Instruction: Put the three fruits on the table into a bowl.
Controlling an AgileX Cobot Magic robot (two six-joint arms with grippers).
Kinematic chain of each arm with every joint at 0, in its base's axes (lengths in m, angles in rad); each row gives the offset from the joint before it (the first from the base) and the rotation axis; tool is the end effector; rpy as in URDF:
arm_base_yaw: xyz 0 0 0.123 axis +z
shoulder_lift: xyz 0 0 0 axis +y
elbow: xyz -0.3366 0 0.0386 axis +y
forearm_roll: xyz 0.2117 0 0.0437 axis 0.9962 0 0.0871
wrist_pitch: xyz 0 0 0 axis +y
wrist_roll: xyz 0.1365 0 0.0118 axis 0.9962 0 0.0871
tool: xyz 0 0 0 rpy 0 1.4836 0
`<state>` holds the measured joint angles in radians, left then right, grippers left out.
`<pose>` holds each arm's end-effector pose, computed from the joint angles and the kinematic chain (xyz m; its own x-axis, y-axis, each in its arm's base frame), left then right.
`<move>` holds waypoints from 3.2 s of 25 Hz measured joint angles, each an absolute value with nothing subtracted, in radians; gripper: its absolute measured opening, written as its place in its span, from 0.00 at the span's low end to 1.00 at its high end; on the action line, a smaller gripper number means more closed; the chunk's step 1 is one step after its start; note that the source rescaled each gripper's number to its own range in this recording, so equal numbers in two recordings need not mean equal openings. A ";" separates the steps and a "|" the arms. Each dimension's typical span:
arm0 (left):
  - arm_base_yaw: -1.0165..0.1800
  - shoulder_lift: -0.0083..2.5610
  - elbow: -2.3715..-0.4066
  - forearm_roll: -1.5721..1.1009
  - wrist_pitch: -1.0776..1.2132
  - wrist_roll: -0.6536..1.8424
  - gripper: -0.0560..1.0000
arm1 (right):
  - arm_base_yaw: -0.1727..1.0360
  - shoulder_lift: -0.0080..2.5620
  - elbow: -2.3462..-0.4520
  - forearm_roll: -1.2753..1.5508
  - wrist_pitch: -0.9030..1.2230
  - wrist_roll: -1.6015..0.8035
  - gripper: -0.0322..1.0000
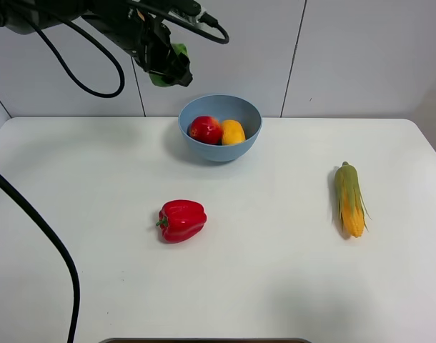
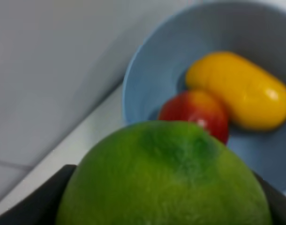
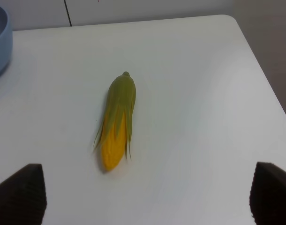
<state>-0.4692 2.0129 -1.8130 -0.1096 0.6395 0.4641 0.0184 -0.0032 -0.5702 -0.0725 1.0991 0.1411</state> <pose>0.4375 -0.2318 0.3183 -0.3837 0.6054 -0.6973 0.6824 0.6946 0.2275 -0.0586 -0.0099 0.2540 -0.4168 0.1000 -0.9035 0.0855 0.9938 0.0706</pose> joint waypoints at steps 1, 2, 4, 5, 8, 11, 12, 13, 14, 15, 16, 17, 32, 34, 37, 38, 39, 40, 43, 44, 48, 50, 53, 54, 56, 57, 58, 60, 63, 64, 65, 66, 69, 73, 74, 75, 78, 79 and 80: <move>-0.479 2.021 -1.814 -0.119 0.617 0.456 0.05 | 0.018 -0.003 -0.570 -0.072 1.099 0.141 0.65; -0.487 2.029 -1.814 -0.131 0.596 0.453 0.05 | 0.018 -0.003 -0.570 -0.072 1.099 0.141 0.65; -0.503 2.056 -1.814 -0.171 0.559 0.449 0.05 | 0.018 -0.003 -0.570 -0.072 1.099 0.141 0.65; -0.507 2.070 -1.814 -0.189 0.542 0.449 0.05 | 0.018 -0.003 -0.570 -0.072 1.099 0.141 0.65; -0.520 2.108 -1.814 -0.255 0.500 0.448 0.05 | 0.018 -0.003 -0.570 -0.072 1.099 0.141 0.65; -0.524 2.139 -1.814 -0.315 0.458 0.448 0.05 | 0.018 -0.003 -0.570 -0.072 1.099 0.141 0.65; -0.524 2.149 -1.814 -0.338 0.444 0.448 0.05 | 0.018 -0.003 -0.570 -0.072 1.099 0.141 0.65; -0.524 2.157 -1.814 -0.356 0.430 0.448 0.05 | 0.018 -0.003 -0.570 -0.072 1.099 0.141 0.65; -0.524 2.166 -1.814 -0.380 0.417 0.448 0.05 | 0.018 -0.003 -0.570 -0.072 1.099 0.141 0.65; -0.524 2.176 -1.814 -0.402 0.405 0.446 0.05 | 0.018 -0.003 -0.570 -0.072 1.099 0.141 0.65; -0.524 2.185 -1.814 -0.418 0.393 0.446 0.05 | 0.018 -0.003 -0.570 -0.072 1.099 0.141 0.65; -0.524 2.193 -1.814 -0.434 0.380 0.446 0.05 | 0.018 -0.003 -0.570 -0.072 1.099 0.141 0.65; -0.524 2.305 -1.814 -0.508 0.347 0.445 0.08 | 0.018 -0.003 -0.570 -0.072 1.099 0.141 0.65; -0.524 2.308 -1.814 -0.513 0.345 0.445 0.27 | 0.018 -0.003 -0.570 -0.072 1.099 0.141 0.65; -0.524 2.308 -1.814 -0.515 0.338 0.445 0.69 | 0.018 -0.003 -0.570 -0.072 1.099 0.141 0.65; -0.524 2.308 -1.814 -0.515 0.336 0.445 0.82 | 0.018 -0.003 -0.570 -0.072 1.099 0.141 0.65; -0.524 2.308 -1.814 -0.515 0.336 0.445 0.89 | 0.018 -0.003 -0.570 -0.072 1.099 0.141 0.65; -0.524 2.306 -1.814 -0.515 0.338 0.445 0.93 | 0.018 -0.003 -0.570 -0.072 1.099 0.141 0.65; -0.523 2.285 -1.814 -0.507 0.372 0.445 0.98 | 0.018 -0.003 -0.570 -0.072 1.099 0.141 0.65; -0.520 2.273 -1.814 -0.497 0.390 0.445 0.98 | 0.018 -0.003 -0.570 -0.072 1.099 0.141 0.65; -0.504 2.195 -1.814 -0.443 0.499 0.435 0.98 | 0.018 -0.003 -0.570 -0.072 1.099 0.141 0.65; -0.491 2.153 -1.814 -0.413 0.575 0.426 0.98 | 0.018 -0.003 -0.570 -0.072 1.099 0.141 0.65; -0.472 2.108 -1.814 -0.390 0.653 0.409 0.98 | 0.018 -0.003 -0.570 -0.072 1.099 0.141 0.65; -0.461 2.088 -1.814 -0.377 0.696 0.397 0.98 | 0.018 -0.003 -0.570 -0.072 1.099 0.141 0.65; -0.431 2.014 -1.814 -0.331 0.817 0.350 0.98 | 0.018 -0.003 -0.570 -0.072 1.099 0.141 0.65; -0.421 1.985 -1.814 -0.310 0.859 0.334 0.98 | 0.018 -0.003 -0.570 -0.072 1.099 0.141 0.65; -0.411 1.956 -1.814 -0.289 0.891 0.319 0.98 | 0.018 -0.003 -0.570 -0.072 1.099 0.141 0.65; -0.394 1.905 -1.814 -0.255 0.960 0.293 0.98 | 0.018 -0.003 -0.570 -0.072 1.099 0.141 0.65; -0.371 1.830 -1.814 -0.204 1.056 0.243 0.98 | 0.018 -0.003 -0.570 -0.072 1.099 0.141 0.65; -0.365 1.805 -1.814 -0.183 1.096 0.223 0.98 | 0.018 -0.003 -0.570 -0.072 1.099 0.141 0.65; -0.358 1.780 -1.814 -0.160 1.132 0.194 0.98 | 0.018 -0.003 -0.570 -0.072 1.099 0.141 0.65; -0.353 1.756 -1.814 -0.137 1.170 0.163 0.98 | 0.018 -0.003 -0.570 -0.072 1.099 0.141 0.65; -0.345 1.679 -1.812 -0.050 1.202 0.098 0.98 | 0.018 -0.003 -0.570 -0.072 1.099 0.141 0.65; -0.344 1.564 -1.790 0.012 1.212 0.083 0.98 | 0.018 -0.003 -0.570 -0.072 1.099 0.141 0.65; -0.344 1.537 -1.782 0.021 1.214 0.083 0.98 | 0.018 -0.003 -0.570 -0.072 1.099 0.141 0.65; -0.344 1.506 -1.768 0.030 1.213 0.083 0.98 | 0.018 -0.003 -0.570 -0.072 1.099 0.141 0.65; -0.344 1.399 -1.692 0.047 1.213 0.079 0.98 | 0.018 -0.003 -0.570 -0.072 1.099 0.141 0.65; -0.344 1.355 -1.651 0.051 1.213 0.074 0.98 | 0.018 -0.003 -0.570 -0.072 1.099 0.141 0.65; -0.344 1.308 -1.612 0.057 1.213 0.064 0.98 | 0.018 -0.003 -0.570 -0.072 1.099 0.141 0.65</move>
